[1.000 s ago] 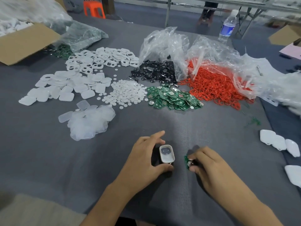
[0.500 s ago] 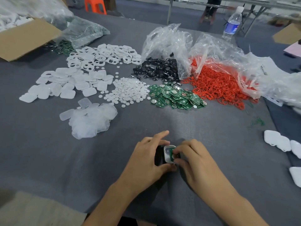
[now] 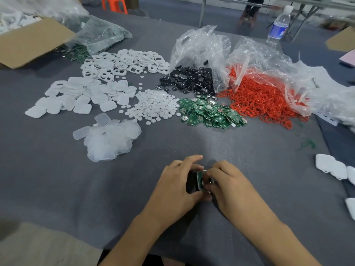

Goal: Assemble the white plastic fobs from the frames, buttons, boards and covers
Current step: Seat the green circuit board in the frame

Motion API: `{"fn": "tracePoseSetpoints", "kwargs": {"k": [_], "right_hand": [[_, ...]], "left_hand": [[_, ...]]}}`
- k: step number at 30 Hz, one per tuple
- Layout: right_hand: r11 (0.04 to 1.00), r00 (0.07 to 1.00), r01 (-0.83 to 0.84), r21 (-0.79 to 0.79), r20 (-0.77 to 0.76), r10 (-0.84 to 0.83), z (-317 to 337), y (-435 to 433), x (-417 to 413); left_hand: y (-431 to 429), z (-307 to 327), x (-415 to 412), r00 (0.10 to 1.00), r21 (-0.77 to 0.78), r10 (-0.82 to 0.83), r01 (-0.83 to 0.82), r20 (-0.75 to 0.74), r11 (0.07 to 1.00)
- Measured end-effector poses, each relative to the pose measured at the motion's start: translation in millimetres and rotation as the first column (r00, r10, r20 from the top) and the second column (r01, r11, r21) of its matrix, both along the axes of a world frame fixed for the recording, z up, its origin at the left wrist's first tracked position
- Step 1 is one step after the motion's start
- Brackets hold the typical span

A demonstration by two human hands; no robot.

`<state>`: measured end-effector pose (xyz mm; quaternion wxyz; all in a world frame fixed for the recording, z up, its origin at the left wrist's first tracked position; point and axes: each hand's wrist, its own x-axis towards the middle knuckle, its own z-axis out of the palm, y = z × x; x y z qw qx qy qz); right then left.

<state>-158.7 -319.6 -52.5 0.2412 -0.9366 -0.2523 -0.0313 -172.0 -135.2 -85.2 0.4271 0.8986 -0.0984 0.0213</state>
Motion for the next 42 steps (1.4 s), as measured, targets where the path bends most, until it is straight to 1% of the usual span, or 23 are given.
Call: {"fn": "tracePoseSetpoints", "kwargs": {"k": [11,22,26,32,35,37,42], "right_hand": [[0.997,0.999,-0.029,-0.067,0.015,0.03,3.9,0.9,-1.8],[0.999,1.0,0.003,-0.052,0.0,-0.003,3.6,2.7,1.7],[0.993,1.0,0.002,-0.117,0.022,0.001,7.2,1.8,0.8],[0.985,0.998,0.064,-0.162,0.013,-0.063,12.9,5.9,-1.8],[0.981,0.996,0.088,-0.172,-0.015,-0.093,16.6,10.4,-2.3],[0.978,0.994,0.102,-0.182,-0.007,-0.105,17.5,13.8,-6.2],[0.982,0.997,0.076,-0.172,0.013,-0.075,14.7,12.5,-18.1]], "left_hand": [[-0.2,3.2,0.0,1.0,0.001,0.002,-0.002,-0.008,1.0],[-1.0,6.3,0.1,1.0,-0.015,0.006,-0.007,-0.016,1.0],[-1.5,6.0,0.3,1.0,-0.022,0.008,-0.008,-0.019,1.0],[-2.9,5.1,1.0,1.0,-0.021,0.017,-0.017,-0.008,1.0],[-3.0,4.5,0.4,1.0,-0.028,0.029,-0.03,-0.009,0.999],[-3.5,4.2,0.0,0.999,-0.035,0.031,-0.032,-0.009,0.999],[-3.8,5.0,-1.9,1.0,-0.037,0.02,-0.02,-0.006,0.999]]}}
